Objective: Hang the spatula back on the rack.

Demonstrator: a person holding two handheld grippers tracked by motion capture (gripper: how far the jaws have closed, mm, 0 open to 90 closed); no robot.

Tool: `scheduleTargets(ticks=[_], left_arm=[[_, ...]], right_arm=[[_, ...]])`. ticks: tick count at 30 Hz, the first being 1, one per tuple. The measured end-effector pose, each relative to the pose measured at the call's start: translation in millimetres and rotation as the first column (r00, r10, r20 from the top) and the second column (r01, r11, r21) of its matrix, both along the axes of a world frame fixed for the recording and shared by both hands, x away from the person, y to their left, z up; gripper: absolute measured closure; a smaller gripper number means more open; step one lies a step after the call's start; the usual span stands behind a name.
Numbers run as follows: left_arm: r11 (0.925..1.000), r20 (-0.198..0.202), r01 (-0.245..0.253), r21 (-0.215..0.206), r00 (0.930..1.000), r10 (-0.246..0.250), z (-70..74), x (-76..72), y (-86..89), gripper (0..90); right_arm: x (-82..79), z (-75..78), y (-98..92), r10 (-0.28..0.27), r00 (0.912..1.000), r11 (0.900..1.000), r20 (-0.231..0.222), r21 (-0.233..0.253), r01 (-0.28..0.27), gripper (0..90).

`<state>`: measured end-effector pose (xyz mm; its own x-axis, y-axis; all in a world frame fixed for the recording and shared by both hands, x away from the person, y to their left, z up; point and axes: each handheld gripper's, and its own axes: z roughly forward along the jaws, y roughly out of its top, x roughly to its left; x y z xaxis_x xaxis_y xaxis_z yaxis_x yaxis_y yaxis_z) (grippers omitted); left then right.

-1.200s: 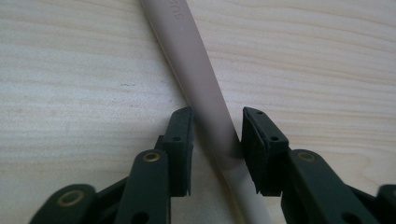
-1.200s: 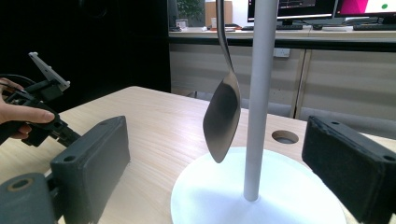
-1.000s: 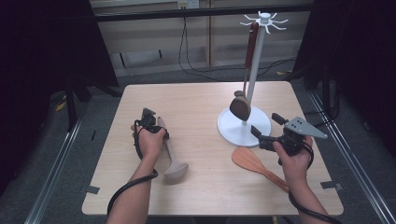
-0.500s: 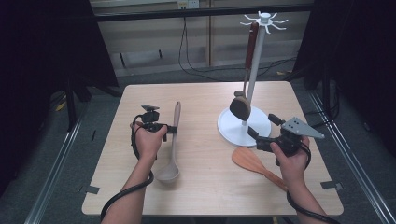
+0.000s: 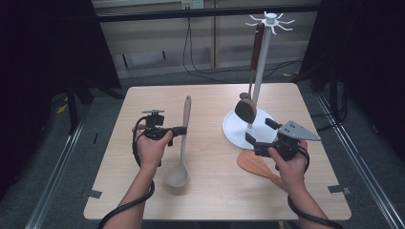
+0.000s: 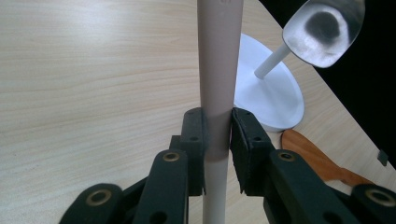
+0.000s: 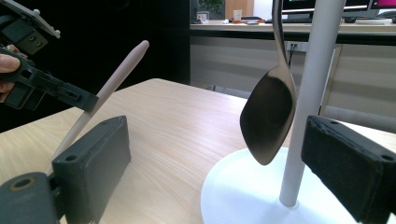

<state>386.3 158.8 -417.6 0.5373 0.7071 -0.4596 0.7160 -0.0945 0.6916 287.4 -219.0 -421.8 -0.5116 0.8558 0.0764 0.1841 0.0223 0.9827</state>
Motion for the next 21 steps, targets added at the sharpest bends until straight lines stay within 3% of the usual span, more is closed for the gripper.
scheduleTargets(ticks=[8, 14, 20, 21], left_arm=[[0.9989, 0.059, 0.037, -0.028, 0.9976, -0.036, 7.0, -9.4, -2.9, 75.9], [0.9951, 0.112, 0.085, -0.051, 0.9905, -0.079, 12.5, -19.3, -8.2, 76.1], [0.9910, 0.153, 0.118, -0.063, 0.9824, -0.107, 18.0, -31.5, -13.4, 77.6], [0.9840, 0.172, 0.128, -0.124, 0.9794, -0.106, 21.5, -35.1, -12.9, 90.0]], right_arm=[[-0.7, -0.3, 1.7, 0.009, 1.0000, 1.000, -0.001, -0.002, -0.009, 7.7], [-0.2, -7.8, 16.5, 0.061, 0.9979, 0.997, -0.021, -0.049, -0.062, 7.7], [-0.3, -14.3, 40.5, 0.142, 0.9889, 0.987, -0.044, -0.071, -0.145, 6.5], [0.0, -15.9, 47.5, 0.178, 0.9827, 0.981, -0.052, -0.072, -0.181, 6.3]])
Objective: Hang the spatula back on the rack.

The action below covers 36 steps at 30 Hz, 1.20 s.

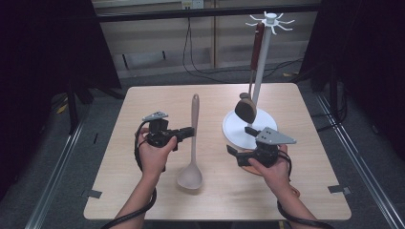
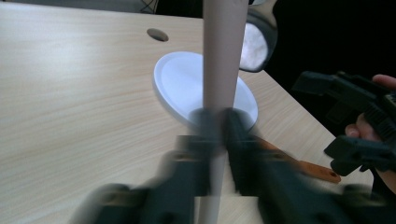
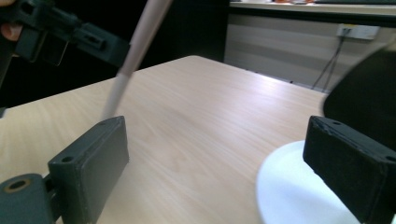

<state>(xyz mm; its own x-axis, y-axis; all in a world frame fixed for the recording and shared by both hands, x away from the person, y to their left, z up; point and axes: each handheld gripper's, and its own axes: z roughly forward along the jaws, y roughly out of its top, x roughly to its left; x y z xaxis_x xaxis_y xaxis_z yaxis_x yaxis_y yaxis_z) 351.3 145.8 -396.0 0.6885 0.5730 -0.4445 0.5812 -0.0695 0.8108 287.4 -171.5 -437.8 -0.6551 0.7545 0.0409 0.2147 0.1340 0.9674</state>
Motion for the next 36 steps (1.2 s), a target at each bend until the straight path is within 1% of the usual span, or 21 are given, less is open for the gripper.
scheduleTargets(ticks=[2, 3, 5, 8, 11, 12, 20, 21, 22, 24, 25, 26, 27, 28, 29, 31, 32, 33, 34, 35, 36], left_arm=[[0.9999, 0.017, -0.007, 0.015, 0.9998, 0.007, 4.5, -1.0, -0.8, 90.0], [0.9976, 0.021, 0.004, 0.069, 0.9998, -0.005, 6.6, -1.0, -5.9, 90.0], [0.9971, -0.008, 0.023, 0.072, 0.9997, -0.023, 4.2, 0.4, -9.2, 90.0], [0.9895, -0.083, 0.028, 0.142, 0.9964, -0.016, -13.0, 4.3, -15.4, 90.0], [0.9704, -0.145, 0.032, 0.239, 0.9894, 0.003, -35.7, 6.5, -19.5, 90.0], [0.9588, -0.145, 0.012, 0.284, 0.9889, 0.031, -43.8, 7.2, -20.0, 90.0], [0.9655, -0.227, 0.008, 0.260, 0.9725, 0.053, -46.8, 23.1, -27.4, 83.7], [0.9582, -0.220, 0.002, 0.286, 0.9735, 0.063, -47.6, 27.2, -32.2, 77.3], [0.9486, -0.249, -0.008, 0.316, 0.9643, 0.091, -53.6, 37.0, -44.0, 63.7], [0.9484, -0.265, -0.004, 0.317, 0.9597, 0.092, -58.1, 43.0, -50.0, 64.3], [0.9412, -0.272, -0.003, 0.338, 0.9570, 0.101, -61.9, 47.6, -55.4, 58.1], [0.9295, -0.271, -0.005, 0.369, 0.9560, 0.113, -64.9, 51.2, -59.1, 58.1], [0.8989, -0.276, -0.014, 0.438, 0.9496, 0.149, -67.2, 57.0, -64.1, 52.7], [0.8820, -0.320, 0.003, 0.471, 0.9326, 0.167, -69.9, 64.5, -67.4, 53.9], [0.8820, -0.320, 0.003, 0.471, 0.9326, 0.167, -69.9, 64.5, -67.4, 52.7], [0.8665, -0.344, 0.015, 0.499, 0.9211, 0.182, -71.8, 73.1, -71.6, 52.3], [0.8665, -0.344, 0.015, 0.499, 0.9211, 0.182, -71.8, 73.1, -71.6, 53.4], [0.8723, -0.367, 0.027, 0.488, 0.9131, 0.177, -72.6, 74.6, -73.0, 52.8], [0.8663, -0.366, 0.027, 0.499, 0.9126, 0.182, -72.2, 74.8, -73.6, 52.8], [0.8511, -0.352, 0.022, 0.525, 0.9158, 0.193, -71.7, 74.4, -75.3, 53.1], [0.8647, -0.374, 0.036, 0.501, 0.9103, 0.178, -72.9, 73.4, -76.9, 56.1]], right_arm=[[-0.1, -0.6, 3.0, 0.007, 1.0000, 1.000, -0.003, -0.003, -0.007, 6.4], [1.0, -4.7, 13.3, 0.033, 0.9993, 0.999, -0.017, -0.013, -0.034, 6.4], [2.1, -6.6, 17.6, 0.047, 0.9983, 0.999, -0.035, -0.015, -0.047, 7.1], [0.2, -10.6, 27.7, 0.047, 0.9987, 0.999, -0.018, -0.024, -0.048, 10.7], [0.4, -10.3, 24.4, 0.065, 0.9972, 0.997, -0.039, -0.039, -0.066, 8.5], [-0.2, -9.8, 21.8, 0.056, 0.9975, 0.998, -0.044, -0.035, -0.057, 8.5], [0.1, -10.0, 8.7, 0.020, 0.9984, 1.000, -0.052, -0.018, -0.021, 8.0], [0.1, -9.6, 8.2, 0.016, 0.9987, 1.000, -0.049, -0.019, -0.017, 8.0], [0.1, -8.8, 6.4, 0.007, 0.9989, 1.000, -0.047, -0.011, -0.007, 7.9], [0.2, -8.5, 5.5, 0.010, 0.9989, 1.000, -0.046, -0.009, -0.011, 7.9], [-0.8, -7.2, 2.5, -0.002, 0.9988, 1.000, -0.048, -0.007, 0.001, 7.6], [-0.8, -7.2, 2.5, -0.002, 0.9988, 1.000, -0.048, -0.007, 0.001, 7.6], [-0.8, -6.9, 1.2, 0.008, 0.9988, 1.000, -0.049, -0.005, -0.008, 7.5], [-1.7, -6.5, -1.9, -0.006, 0.9988, 1.000, -0.048, -0.005, 0.006, 7.5], [-1.7, -6.5, -1.9, -0.006, 0.9988, 1.000, -0.048, -0.005, 0.006, 7.5], [-1.3, -6.6, -7.1, -0.016, 0.9986, 1.000, -0.050, 0.007, 0.017, 7.4], [-1.3, -6.6, -7.1, -0.016, 0.9986, 1.000, -0.050, 0.007, 0.017, 7.4], [-0.7, -6.1, -9.4, -0.023, 0.9983, 1.000, -0.053, 0.014, 0.023, 7.4], [-0.7, -6.1, -9.4, -0.023, 0.9983, 1.000, -0.053, 0.014, 0.023, 7.4], [-0.7, -5.9, -9.8, -0.028, 0.9982, 0.999, -0.053, 0.016, 0.029, 7.4], [-1.2, -4.7, -10.2, -0.027, 0.9980, 0.999, -0.057, 0.021, 0.029, 7.4]])
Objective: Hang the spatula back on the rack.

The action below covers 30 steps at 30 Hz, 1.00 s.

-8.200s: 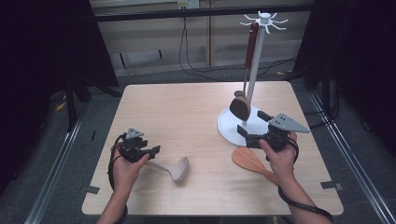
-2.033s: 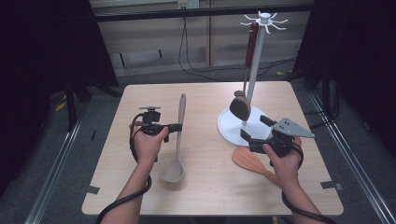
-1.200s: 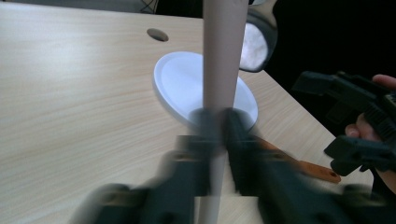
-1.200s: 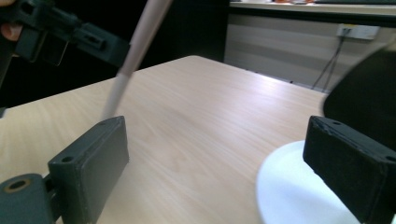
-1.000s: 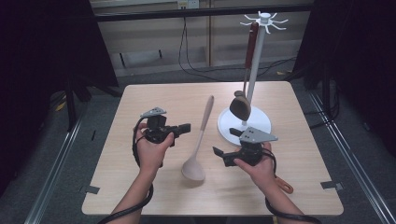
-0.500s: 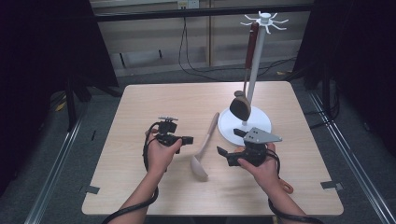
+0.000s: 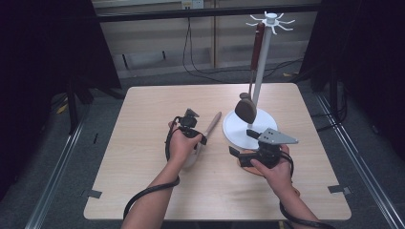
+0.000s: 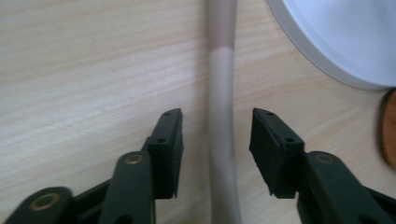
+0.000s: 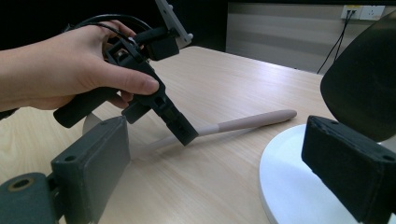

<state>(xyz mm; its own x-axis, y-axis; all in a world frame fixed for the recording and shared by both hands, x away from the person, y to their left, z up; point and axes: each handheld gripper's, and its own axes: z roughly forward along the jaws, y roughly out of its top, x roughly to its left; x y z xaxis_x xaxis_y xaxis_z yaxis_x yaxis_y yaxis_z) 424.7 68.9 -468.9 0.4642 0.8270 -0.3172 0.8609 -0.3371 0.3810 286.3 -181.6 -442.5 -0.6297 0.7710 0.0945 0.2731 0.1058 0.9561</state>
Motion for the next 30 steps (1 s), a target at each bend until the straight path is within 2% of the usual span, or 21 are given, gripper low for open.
scheduleTargets(ticks=[7, 8, 9, 11, 14, 15, 17, 19, 20, 21, 22, 23, 26, 27, 28, 29, 30], left_arm=[[0.9988, 0.016, 0.002, -0.049, 0.9999, -0.001, 6.5, -0.9, -3.0, 50.6], [0.9986, 0.030, -0.003, -0.052, 0.9995, 0.005, 7.1, -0.6, -5.5, 49.8], [0.9985, 0.041, 0.013, -0.053, 0.9991, -0.011, 7.8, 1.1, -5.7, 47.5], [0.9973, 0.048, 0.006, -0.074, 0.9989, -0.002, 9.0, 5.3, -9.4, 46.6], [0.9985, 0.053, 0.005, -0.054, 0.9986, -0.002, 3.2, 11.8, -20.6, 44.9], [0.9994, 0.060, 0.013, -0.032, 0.9981, -0.011, 1.2, 14.1, -22.4, 44.5], [1.0000, 0.055, 0.009, 0.000, 0.9984, -0.009, -4.6, 19.1, -28.9, 47.3], [0.9999, 0.048, -0.004, 0.013, 0.9988, 0.004, -10.3, 23.6, -34.0, 47.9], [0.9992, 0.080, 0.007, 0.039, 0.9968, -0.011, -11.5, 26.5, -39.8, 51.4], [0.9992, 0.080, 0.007, 0.039, 0.9968, -0.011, -11.5, 26.5, -39.8, 54.1], [0.9980, 0.070, 0.030, 0.055, 0.9970, -0.034, -11.3, 28.0, -44.3, 64.7], [0.9980, 0.070, 0.030, 0.055, 0.9970, -0.034, -11.3, 28.0, -44.3, 74.2], [0.9986, 0.063, 0.017, 0.051, 0.9978, -0.020, -11.4, 26.5, -47.7, 76.6], [0.9981, 0.046, 0.021, 0.058, 0.9986, -0.023, -8.1, 25.6, -44.1, 76.8], [0.9981, 0.046, 0.021, 0.058, 0.9986, -0.023, -8.1, 25.6, -44.1, 76.8], [0.9999, 0.070, 0.010, 0.005, 0.9975, -0.010, -0.9, 21.7, -35.9, 76.9], [0.9999, 0.070, 0.010, 0.005, 0.9975, -0.010, -0.9, 21.7, -35.9, 77.0]], right_arm=[[-0.5, 0.2, 2.0, 0.008, 0.9999, 1.000, 0.006, -0.006, -0.008, 7.4], [-0.7, 0.6, 1.9, 0.007, 1.0000, 1.000, 0.004, -0.004, -0.007, 7.4], [-0.7, 0.9, 1.5, 0.006, 1.0000, 1.000, 0.006, -0.006, -0.006, 7.4], [-0.6, 1.7, 1.1, 0.006, 1.0000, 1.000, 0.005, -0.003, -0.006, 7.4], [-0.2, 2.6, -0.3, 0.002, 1.0000, 1.000, 0.007, 0.005, -0.002, 7.4], [0.2, 2.8, -1.3, 0.003, 1.0000, 1.000, 0.009, 0.002, -0.003, 7.4], [0.4, 2.9, -2.3, 0.002, 1.0000, 1.000, 0.010, 0.001, -0.002, 7.3], [0.3, 2.7, -4.1, 0.000, 1.0000, 1.000, 0.003, 0.006, 0.000, 7.3], [0.6, 2.2, -5.5, -0.007, 0.9999, 1.000, 0.008, 0.003, 0.007, 7.3], [0.6, 2.2, -5.5, -0.007, 0.9999, 1.000, 0.008, 0.003, 0.007, 7.3], [0.9, 1.6, -5.7, -0.010, 0.9999, 1.000, 0.002, 0.008, 0.010, 7.3], [0.9, 1.6, -5.7, -0.010, 0.9999, 1.000, 0.002, 0.008, 0.010, 7.3], [-0.1, 0.6, -3.6, 0.006, 1.0000, 1.000, 0.002, -0.004, -0.006, 7.3], [-0.3, 0.1, -2.8, 0.008, 1.0000, 1.000, 0.000, -0.008, -0.008, 7.3], [-0.4, -0.6, -1.9, 0.014, 0.9999, 1.000, -0.005, -0.008, -0.014, 7.3], [-0.8, -1.6, -1.5, 0.012, 0.9999, 1.000, -0.010, -0.014, -0.012, 7.3], [-0.8, -1.6, -1.5, 0.012, 0.9999, 1.000, -0.010, -0.014, -0.012, 7.3]])
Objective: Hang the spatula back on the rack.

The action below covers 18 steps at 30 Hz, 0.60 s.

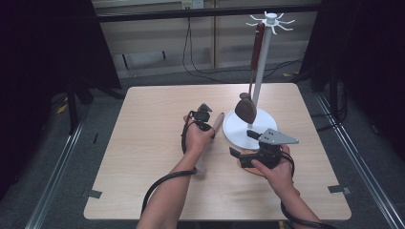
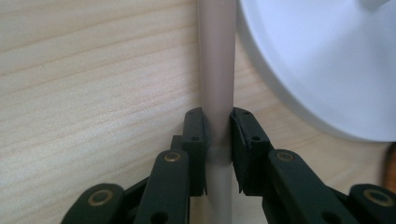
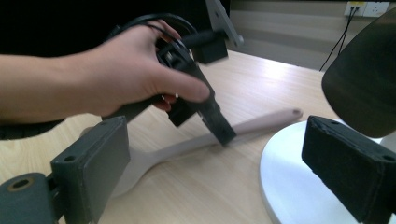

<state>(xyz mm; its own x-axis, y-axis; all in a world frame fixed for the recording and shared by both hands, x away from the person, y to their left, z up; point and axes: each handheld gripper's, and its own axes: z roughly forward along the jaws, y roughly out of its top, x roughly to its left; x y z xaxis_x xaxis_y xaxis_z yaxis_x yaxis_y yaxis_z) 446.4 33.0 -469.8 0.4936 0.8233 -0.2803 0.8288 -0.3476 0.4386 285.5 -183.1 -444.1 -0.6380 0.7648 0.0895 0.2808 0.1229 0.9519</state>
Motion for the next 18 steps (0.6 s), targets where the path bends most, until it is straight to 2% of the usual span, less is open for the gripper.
scheduleTargets(ticks=[1, 3, 4, 5, 6, 7, 8, 10, 13, 14, 16, 17, 18], left_arm=[[0.9994, 0.023, -0.005, -0.033, 0.9997, 0.006, 7.6, -3.9, 4.4, 77.0], [0.9972, 0.063, 0.024, -0.071, 0.9978, -0.020, 23.0, -9.9, 17.7, 77.1], [0.9939, 0.090, 0.024, -0.107, 0.9959, -0.015, 29.7, -14.4, 23.6, 77.1], [0.9865, 0.126, 0.049, -0.157, 0.9916, -0.029, 41.0, -23.4, 35.3, 77.2], [0.9865, 0.126, 0.049, -0.157, 0.9916, -0.029, 41.0, -23.4, 35.3, 77.2], [0.9803, 0.153, 0.059, -0.188, 0.9878, -0.030, 46.0, -29.7, 42.1, 77.3], [0.9755, 0.176, 0.074, -0.207, 0.9838, -0.037, 50.6, -35.9, 49.0, 77.2], [0.9601, 0.222, 0.107, -0.258, 0.9739, -0.049, 57.3, -48.6, 60.3, 77.3], [0.9445, 0.294, 0.163, -0.285, 0.9528, -0.076, 66.5, -69.9, 73.9, 77.3], [0.9415, 0.313, 0.174, -0.288, 0.9465, -0.079, 68.6, -76.2, 76.9, 77.3], [0.9306, 0.335, 0.196, -0.309, 0.9382, -0.086, 71.6, -88.0, 80.6, 77.3], [0.9289, 0.345, 0.197, -0.313, 0.9350, -0.082, 72.6, -92.2, 80.9, 77.3], [0.9220, 0.352, 0.221, -0.318, 0.9303, -0.101, 73.9, -96.6, 82.0, 77.3]], right_arm=[[-0.5, -1.1, 1.1, -0.001, 1.0000, 1.000, -0.006, 0.002, 0.001, 7.4], [-0.4, -3.8, 4.3, 0.008, 0.9999, 1.000, -0.014, 0.001, -0.008, 7.6], [-0.1, -5.2, 7.3, 0.020, 0.9996, 1.000, -0.017, 0.000, -0.020, 7.9], [0.1, -6.7, 13.4, 0.030, 0.9994, 1.000, -0.019, -0.003, -0.030, 8.2], [0.1, -6.7, 13.4, 0.030, 0.9994, 1.000, -0.019, -0.003, -0.030, 8.2], [0.0, -7.5, 22.0, 0.047, 0.9987, 0.999, -0.021, -0.007, -0.048, 8.4], [0.2, -8.0, 26.9, 0.059, 0.9980, 0.998, -0.020, -0.014, -0.060, 8.4], [0.3, -8.7, 32.6, 0.066, 0.9976, 0.998, -0.020, -0.017, -0.066, 8.4], [1.2, -11.7, 51.4, 0.115, 0.9932, 0.992, -0.022, -0.042, -0.115, 8.4], [1.3, -12.9, 57.0, 0.126, 0.9917, 0.991, -0.028, -0.045, -0.127, 8.4], [1.3, -16.6, 72.7, 0.156, 0.9875, 0.986, -0.024, -0.060, -0.157, 12.2], [1.3, -16.6, 72.7, 0.156, 0.9875, 0.986, -0.024, -0.060, -0.157, 12.2], [1.4, -17.2, 75.9, 0.171, 0.9850, 0.983, -0.026, -0.066, -0.172, 13.0]])
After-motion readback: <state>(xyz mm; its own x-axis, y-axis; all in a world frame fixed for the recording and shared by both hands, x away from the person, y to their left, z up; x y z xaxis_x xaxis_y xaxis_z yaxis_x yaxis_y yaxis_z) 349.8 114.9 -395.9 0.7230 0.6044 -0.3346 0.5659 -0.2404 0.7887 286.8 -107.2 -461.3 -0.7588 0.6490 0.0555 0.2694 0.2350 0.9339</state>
